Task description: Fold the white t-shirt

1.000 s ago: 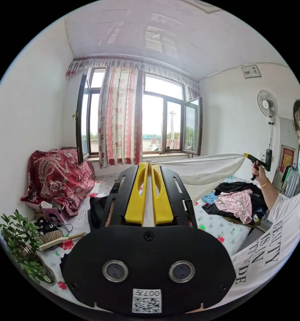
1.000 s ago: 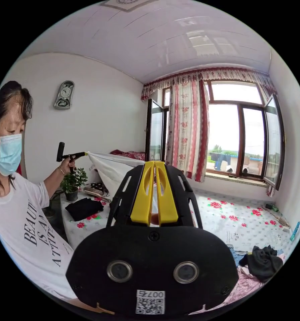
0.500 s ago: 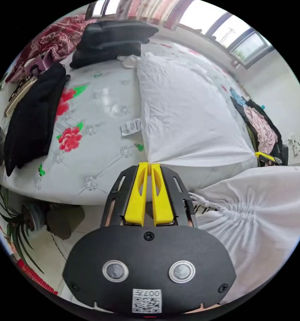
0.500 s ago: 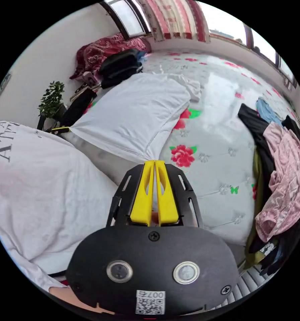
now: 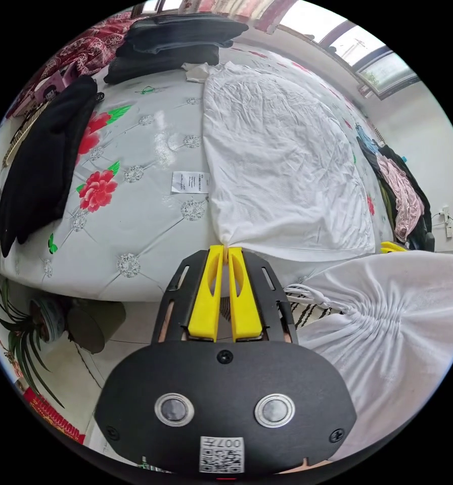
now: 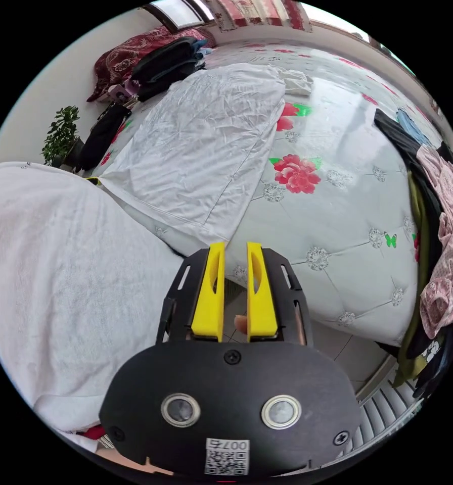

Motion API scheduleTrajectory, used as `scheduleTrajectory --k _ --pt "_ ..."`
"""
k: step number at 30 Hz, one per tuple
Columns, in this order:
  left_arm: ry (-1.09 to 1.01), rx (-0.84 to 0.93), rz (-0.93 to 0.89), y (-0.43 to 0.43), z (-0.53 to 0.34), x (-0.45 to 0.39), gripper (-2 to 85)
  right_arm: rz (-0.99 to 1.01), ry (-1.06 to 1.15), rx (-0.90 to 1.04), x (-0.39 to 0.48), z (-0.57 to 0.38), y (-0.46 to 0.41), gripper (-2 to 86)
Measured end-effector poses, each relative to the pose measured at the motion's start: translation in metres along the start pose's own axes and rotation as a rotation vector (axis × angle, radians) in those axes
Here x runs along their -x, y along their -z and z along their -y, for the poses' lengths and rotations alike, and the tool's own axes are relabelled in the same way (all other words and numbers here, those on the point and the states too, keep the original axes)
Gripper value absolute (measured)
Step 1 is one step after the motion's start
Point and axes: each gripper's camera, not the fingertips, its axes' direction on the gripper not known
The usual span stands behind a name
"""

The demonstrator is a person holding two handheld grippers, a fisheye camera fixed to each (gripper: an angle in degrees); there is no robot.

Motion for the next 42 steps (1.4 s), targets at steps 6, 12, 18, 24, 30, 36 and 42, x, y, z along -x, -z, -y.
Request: scheduleTrajectory --k 6,12,18,24,30,36,42 --pt "-0.072 0.019 0.047 -0.01 0.012 -0.002 -0.7 -0.079 0.212 0.08 0.037 0.022 -0.032 5.0" --pt "-0.066 0.004 0.04 -0.017 0.017 0.006 -0.2 -0.2 0.309 0.108 0.045 0.03 -0.051 3.8" --pt "-0.045 -0.011 0.037 -0.023 0.014 0.017 5.6 -0.064 0.216 0.104 0.003 0.031 -0.031 0.8" --pt "0.007 -0.013 0.054 -0.03 -0.005 0.031 7.8 0.163 0.058 -0.067 -0.059 0.02 0.025 0.1" --pt "0.031 0.012 0.065 -0.049 -0.021 0.035 8.3 0.415 -0.099 -0.224 -0.121 0.001 0.065 0.0" --pt "-0.015 0.022 0.109 -0.068 -0.017 0.023 8.8 0.485 -0.145 -0.225 -0.151 -0.009 0.076 0.0" --pt "-0.065 0.05 0.192 -0.084 -0.012 0.009 7.1 0.327 -0.076 -0.206 -0.141 -0.014 0.093 0.0"
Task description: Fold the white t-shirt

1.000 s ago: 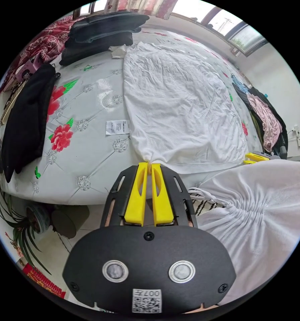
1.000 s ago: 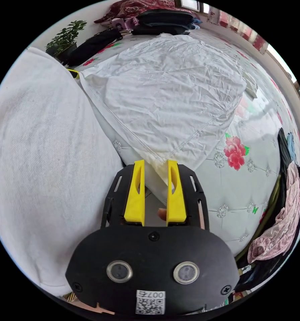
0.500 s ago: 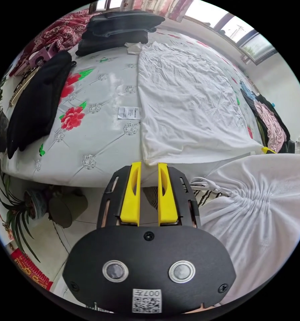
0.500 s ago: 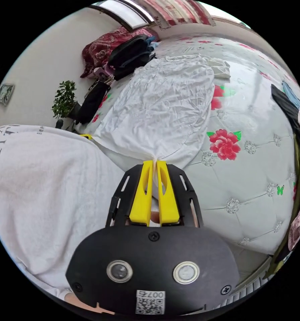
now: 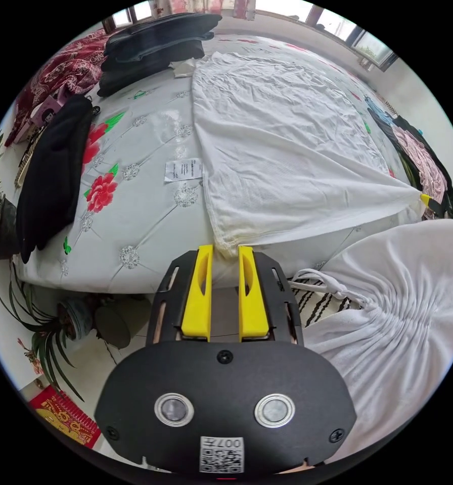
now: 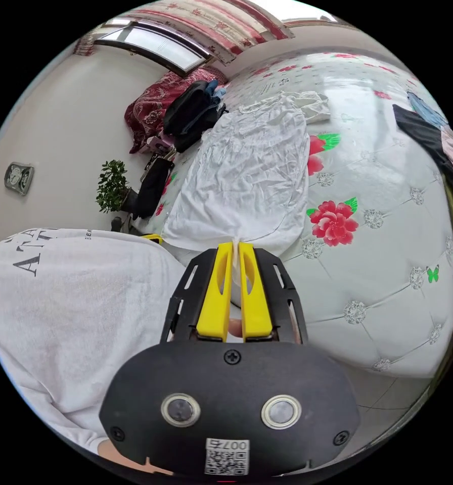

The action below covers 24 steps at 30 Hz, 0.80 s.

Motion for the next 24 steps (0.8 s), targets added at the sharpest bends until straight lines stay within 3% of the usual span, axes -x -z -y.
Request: scheduleTrajectory --k 4,8,10,13,16,21,24 --pt "-0.024 0.005 -0.012 -0.001 0.0 -0.006 0.6 -0.29 0.102 -0.063 0.027 -0.011 0.023 0.0" --pt "-0.003 -0.061 -0.035 0.015 -0.003 -0.008 -0.6 -0.388 0.156 -0.053 0.037 -0.022 0.034 0.0" --pt "0.003 -0.089 -0.034 0.024 -0.007 -0.007 -0.7 -0.363 0.147 0.023 0.031 -0.028 0.029 0.0" --pt "-0.02 -0.117 0.031 0.041 -0.014 -0.01 -0.7 -0.268 0.096 -0.021 0.023 -0.034 0.041 0.0" --pt "-0.133 -0.092 0.258 0.052 -0.018 -0.026 -0.7 -0.095 0.032 -0.081 0.011 -0.034 0.057 -0.1" --pt "-0.212 -0.04 0.456 0.045 -0.018 -0.049 -0.7 -0.045 0.032 -0.143 0.002 -0.036 0.077 -0.1" --pt "-0.245 0.038 0.446 0.014 -0.015 -0.061 -0.6 -0.051 -0.049 -0.054 -0.021 -0.039 0.066 -0.1"
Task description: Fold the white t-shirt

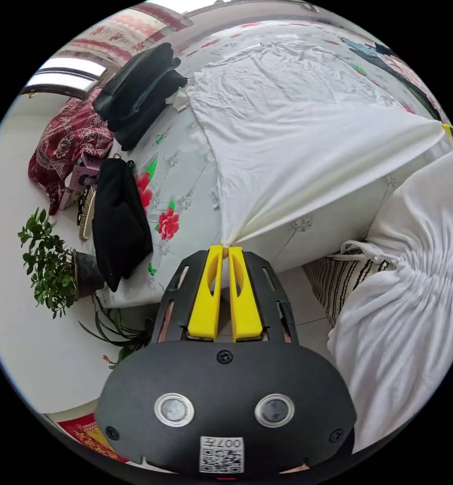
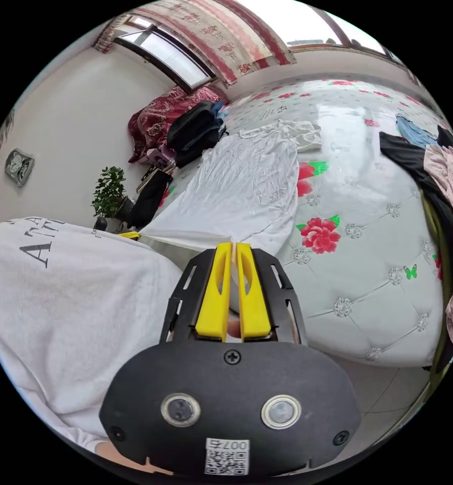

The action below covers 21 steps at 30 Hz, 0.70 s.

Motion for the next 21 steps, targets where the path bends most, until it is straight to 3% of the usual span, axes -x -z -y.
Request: scheduleTrajectory --k 3,7,10,15,21 --pt "-0.007 0.091 0.005 -0.02 0.002 -0.011 -0.6 0.164 -0.088 -0.121 -0.016 -0.008 0.017 -0.2" --pt "0.004 0.073 0.042 -0.014 -0.001 -0.007 -0.6 0.365 -0.128 -0.24 -0.035 -0.016 0.035 -0.2" --pt "0.125 0.077 -0.039 -0.015 -0.006 0.015 -0.5 0.229 -0.114 -0.199 -0.032 -0.012 0.034 -0.2" --pt "0.352 0.013 -0.358 -0.025 -0.038 0.058 1.3 -0.032 -0.128 -0.042 -0.038 -0.01 0.006 -0.2" --pt "0.347 -0.092 -0.574 -0.018 -0.046 0.069 7.0 -0.114 -0.067 0.085 -0.025 -0.005 -0.032 -0.1"
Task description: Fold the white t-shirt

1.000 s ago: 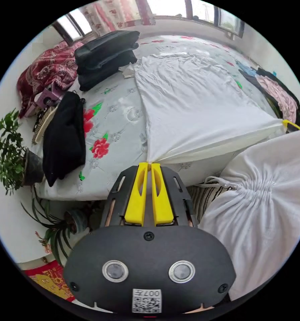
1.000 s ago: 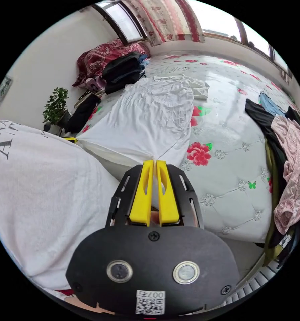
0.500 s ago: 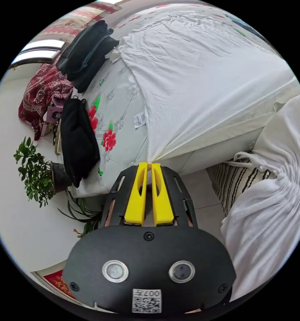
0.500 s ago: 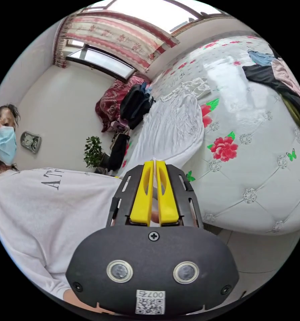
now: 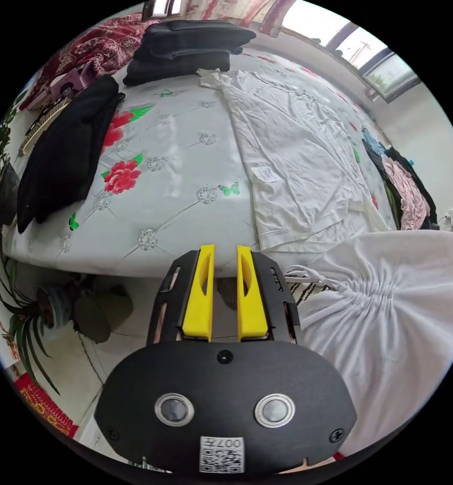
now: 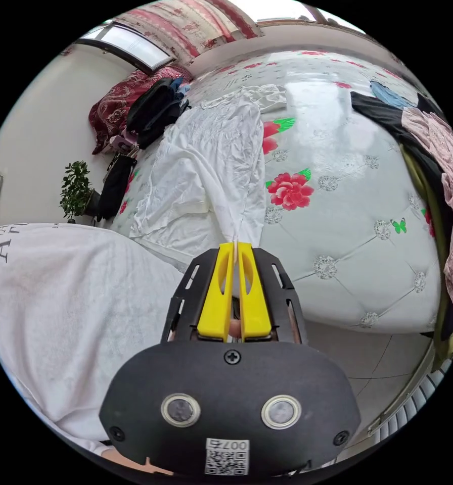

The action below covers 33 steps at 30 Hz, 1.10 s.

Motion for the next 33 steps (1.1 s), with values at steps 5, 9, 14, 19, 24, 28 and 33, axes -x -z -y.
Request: scheduleTrajectory --k 5,9,14,19,24,28,33 --pt "-0.185 0.033 -0.015 -0.004 0.02 -0.043 8.5 0.011 0.008 -0.003 0.007 0.012 -0.007 -0.2" --pt "-0.438 0.006 0.018 0.0 0.028 -0.102 8.7 0.014 0.011 -0.013 0.013 0.019 -0.011 -0.1" --pt "-0.606 0.115 0.147 -0.028 0.039 -0.146 10.1 0.01 0.027 -0.005 0.026 0.024 -0.024 -0.1" --pt "-0.517 0.097 0.15 -0.018 0.05 -0.136 2.9 -0.057 0.105 0.036 0.056 0.022 -0.045 -0.1" --pt "-0.389 0.018 -0.151 0.032 0.046 -0.086 -0.7 -0.089 0.146 0.131 0.077 0.018 -0.075 0.0" --pt "-0.282 -0.035 -0.222 0.064 0.036 -0.048 -0.8 -0.094 0.162 0.14 0.093 0.015 -0.092 0.3" --pt "-0.118 -0.102 -0.291 0.092 0.027 -0.007 -0.8 -0.051 0.194 0.138 0.111 0.017 -0.103 2.2"
